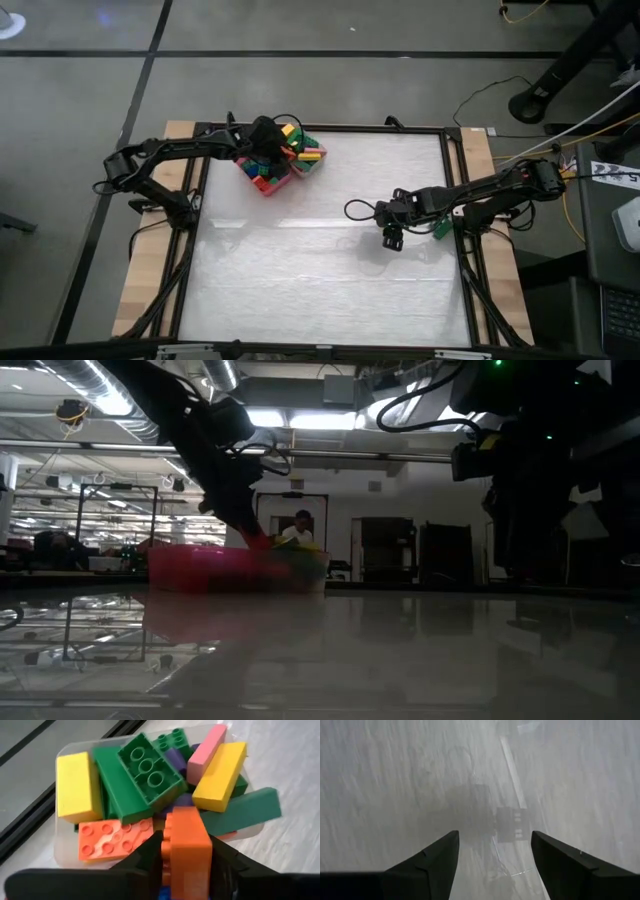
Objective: Sort blocks by size
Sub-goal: Put the big orange game piece into the white bin
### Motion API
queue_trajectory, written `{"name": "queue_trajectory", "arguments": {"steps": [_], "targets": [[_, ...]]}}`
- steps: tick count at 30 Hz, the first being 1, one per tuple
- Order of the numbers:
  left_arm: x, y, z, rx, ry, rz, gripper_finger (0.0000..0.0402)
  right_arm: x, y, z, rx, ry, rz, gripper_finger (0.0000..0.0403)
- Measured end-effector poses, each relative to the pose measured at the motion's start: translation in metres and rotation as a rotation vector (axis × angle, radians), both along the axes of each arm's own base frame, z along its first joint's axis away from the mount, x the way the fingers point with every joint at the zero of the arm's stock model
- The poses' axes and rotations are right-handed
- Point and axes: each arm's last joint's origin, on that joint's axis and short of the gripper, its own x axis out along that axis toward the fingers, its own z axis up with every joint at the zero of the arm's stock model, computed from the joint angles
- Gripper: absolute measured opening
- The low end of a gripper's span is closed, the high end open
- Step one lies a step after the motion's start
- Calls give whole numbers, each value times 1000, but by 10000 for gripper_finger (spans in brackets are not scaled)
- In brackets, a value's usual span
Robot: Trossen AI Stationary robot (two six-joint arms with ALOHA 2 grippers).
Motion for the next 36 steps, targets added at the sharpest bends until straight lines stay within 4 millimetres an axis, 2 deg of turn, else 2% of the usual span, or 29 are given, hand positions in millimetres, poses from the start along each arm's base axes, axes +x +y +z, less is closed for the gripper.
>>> {"name": "queue_trajectory", "arguments": {"steps": [7, 11, 25, 36], "targets": [[-1, 1, -1, 27, 26, 61, 164, 0, 0, 0, 0, 0, 0, 247], [-2, 1, -1, 35, 33, 51, 183, 0, 0, 0, 0, 0, 0, 247], [-1, 2, 0, 104, 75, -32, 183, 0, 0, 0, 0, 0, 0, 247], [7, 7, 20, 171, 25, -52, 182, 0, 0, 0, 0, 0, 0, 247]]}}
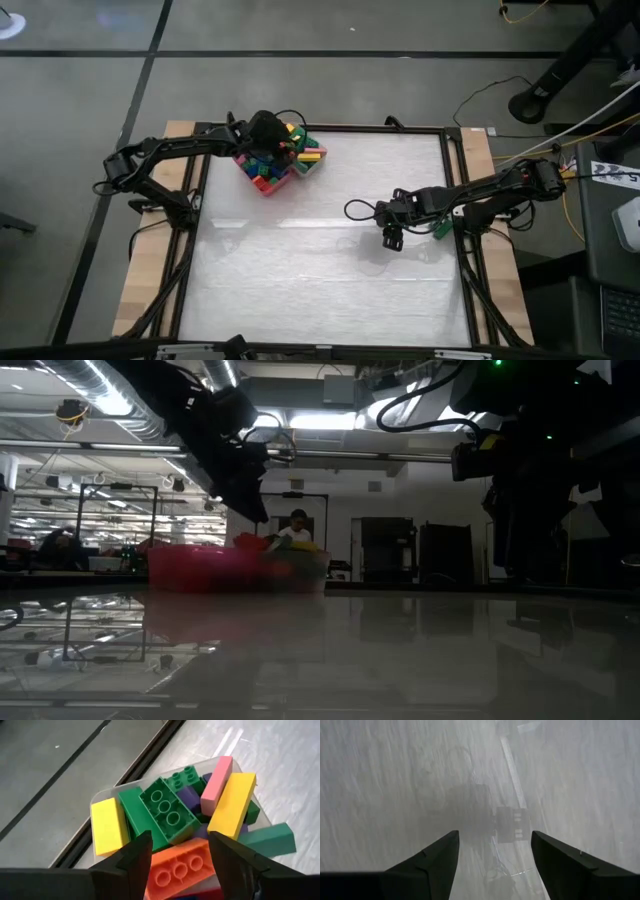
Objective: Sort blocks by size
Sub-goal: Put the big orange game piece into the white bin, then put the big green game piece into the white bin
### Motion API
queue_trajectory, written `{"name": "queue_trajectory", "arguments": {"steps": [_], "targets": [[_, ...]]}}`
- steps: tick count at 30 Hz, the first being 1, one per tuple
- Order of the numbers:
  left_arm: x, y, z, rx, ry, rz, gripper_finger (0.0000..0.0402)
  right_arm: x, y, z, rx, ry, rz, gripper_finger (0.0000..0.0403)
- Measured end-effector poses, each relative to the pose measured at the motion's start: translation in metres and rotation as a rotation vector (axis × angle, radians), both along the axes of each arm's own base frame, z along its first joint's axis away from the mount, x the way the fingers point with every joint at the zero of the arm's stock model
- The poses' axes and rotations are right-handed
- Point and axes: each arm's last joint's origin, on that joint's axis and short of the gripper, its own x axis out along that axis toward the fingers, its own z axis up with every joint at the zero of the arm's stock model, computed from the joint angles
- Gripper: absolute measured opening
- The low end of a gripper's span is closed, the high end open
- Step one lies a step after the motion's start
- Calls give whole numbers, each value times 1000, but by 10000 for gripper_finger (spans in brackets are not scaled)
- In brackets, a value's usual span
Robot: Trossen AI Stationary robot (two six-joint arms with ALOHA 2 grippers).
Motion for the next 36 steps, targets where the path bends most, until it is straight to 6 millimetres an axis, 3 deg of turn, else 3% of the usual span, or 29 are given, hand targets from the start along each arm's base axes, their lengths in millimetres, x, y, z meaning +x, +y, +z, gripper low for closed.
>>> {"name": "queue_trajectory", "arguments": {"steps": [6, 13, 21, 29, 36], "targets": [[-6, -8, 2, -33, 43, -9, 182, 0, 0, 0, 0, 0, 0, 247], [-9, -28, -6, -190, 115, 49, 182, -3, 0, -1, 16, 32, -6, 247], [8, -63, -7, -219, 96, -53, 182, -28, 0, 9, 95, 342, -140, 247], [26, -90, 0, -171, -2, -179, 182, -58, -5, -1, 17, 593, -193, 247], [32, -103, 2, -146, -12, -251, 182, -65, -11, -4, -187, 592, -293, 245]]}}
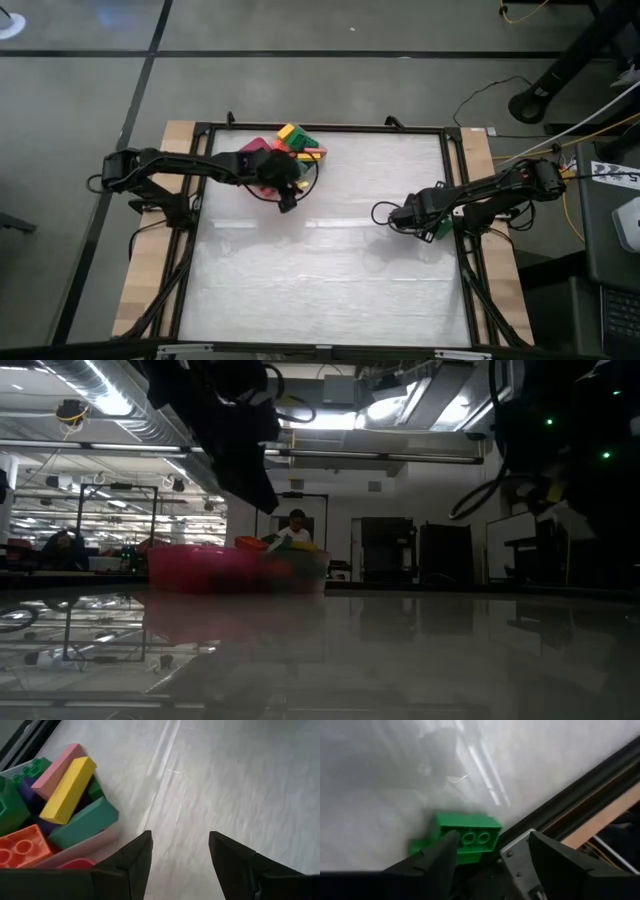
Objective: Sort blocks by size
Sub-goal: Put the big green game piece into the white bin
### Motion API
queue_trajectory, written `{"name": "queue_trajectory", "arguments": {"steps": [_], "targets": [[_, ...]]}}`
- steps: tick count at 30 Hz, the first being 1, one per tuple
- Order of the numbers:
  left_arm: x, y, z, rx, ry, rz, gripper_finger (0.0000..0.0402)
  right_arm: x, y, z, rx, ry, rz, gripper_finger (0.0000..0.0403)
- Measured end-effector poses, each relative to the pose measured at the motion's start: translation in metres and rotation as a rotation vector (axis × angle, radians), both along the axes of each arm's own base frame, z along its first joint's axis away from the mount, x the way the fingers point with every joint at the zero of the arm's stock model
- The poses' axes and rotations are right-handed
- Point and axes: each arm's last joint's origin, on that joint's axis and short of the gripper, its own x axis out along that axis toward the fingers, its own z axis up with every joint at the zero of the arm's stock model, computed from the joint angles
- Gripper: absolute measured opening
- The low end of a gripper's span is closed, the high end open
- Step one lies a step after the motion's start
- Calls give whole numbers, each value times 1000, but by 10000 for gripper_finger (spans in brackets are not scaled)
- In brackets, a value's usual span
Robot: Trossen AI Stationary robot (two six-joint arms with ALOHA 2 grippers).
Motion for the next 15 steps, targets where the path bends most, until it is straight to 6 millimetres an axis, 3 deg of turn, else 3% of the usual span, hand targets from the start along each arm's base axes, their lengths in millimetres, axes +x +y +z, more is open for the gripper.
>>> {"name": "queue_trajectory", "arguments": {"steps": [9, 15], "targets": [[2, -9, 0, -1, -1, -29, 182, 0, -1, -7, -61, 31, -9, 186], [2, -9, 0, -2, 0, -29, 182, 2, 1, -17, 50, 150, 76, 127]]}}
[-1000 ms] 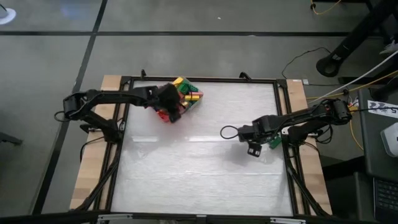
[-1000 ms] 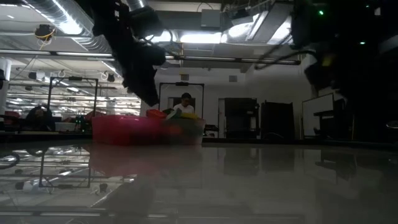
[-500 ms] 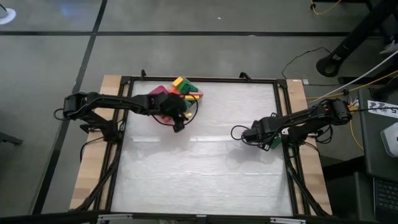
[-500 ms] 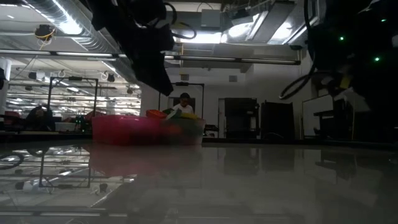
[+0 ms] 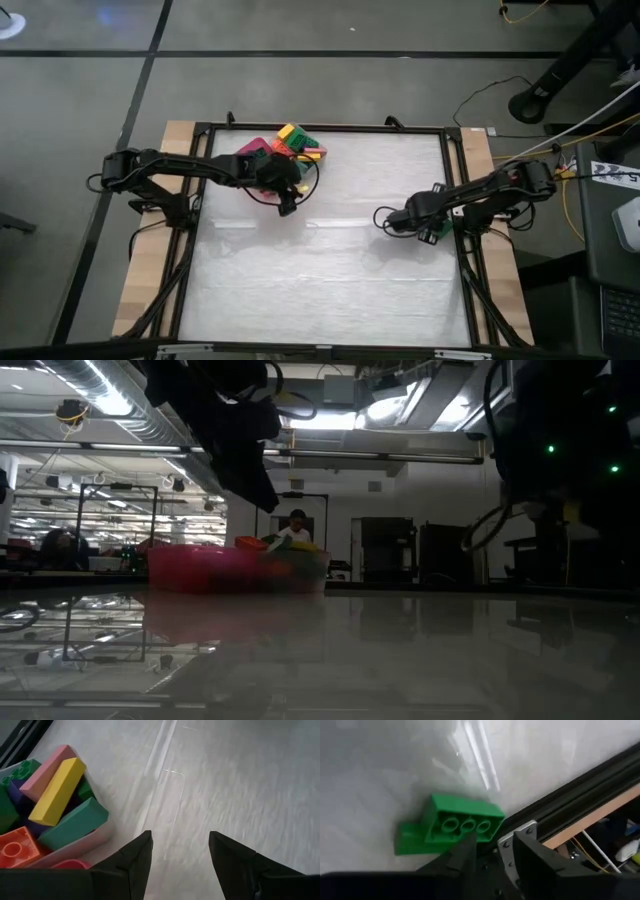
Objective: Sort blocks by size
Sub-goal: Put the big green game piece into the white bin
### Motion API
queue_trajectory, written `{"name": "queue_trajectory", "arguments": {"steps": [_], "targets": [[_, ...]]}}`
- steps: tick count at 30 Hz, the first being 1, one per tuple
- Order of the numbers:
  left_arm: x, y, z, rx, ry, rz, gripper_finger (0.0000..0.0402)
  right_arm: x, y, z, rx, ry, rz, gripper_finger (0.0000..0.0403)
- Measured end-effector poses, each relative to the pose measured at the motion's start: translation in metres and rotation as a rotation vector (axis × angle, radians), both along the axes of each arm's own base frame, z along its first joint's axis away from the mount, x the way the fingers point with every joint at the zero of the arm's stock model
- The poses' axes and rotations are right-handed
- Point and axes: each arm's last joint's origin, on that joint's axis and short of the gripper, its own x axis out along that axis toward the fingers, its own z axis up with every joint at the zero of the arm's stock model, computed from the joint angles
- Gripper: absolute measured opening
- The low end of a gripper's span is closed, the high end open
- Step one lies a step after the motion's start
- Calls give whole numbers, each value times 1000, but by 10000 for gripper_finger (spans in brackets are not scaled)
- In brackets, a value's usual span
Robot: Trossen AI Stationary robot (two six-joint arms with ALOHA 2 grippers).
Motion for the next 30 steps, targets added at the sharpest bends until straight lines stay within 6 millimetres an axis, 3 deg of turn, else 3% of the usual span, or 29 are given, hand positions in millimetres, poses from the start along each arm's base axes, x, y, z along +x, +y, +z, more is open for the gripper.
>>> {"name": "queue_trajectory", "arguments": {"steps": [8, 15, 25, 30], "targets": [[0, 0, 0, 0, 0, 0, 182, 3, 1, -12, 26, 105, 16, 55], [0, 0, 0, 0, 0, 0, 182, 10, 5, -25, 108, 97, -21, 18], [0, 0, 0, 0, 1, 0, 182, 20, 7, -27, 142, 6, -25, 8], [0, 0, 0, 0, 1, 0, 182, 36, 9, -19, 155, -91, -17, 6]]}}
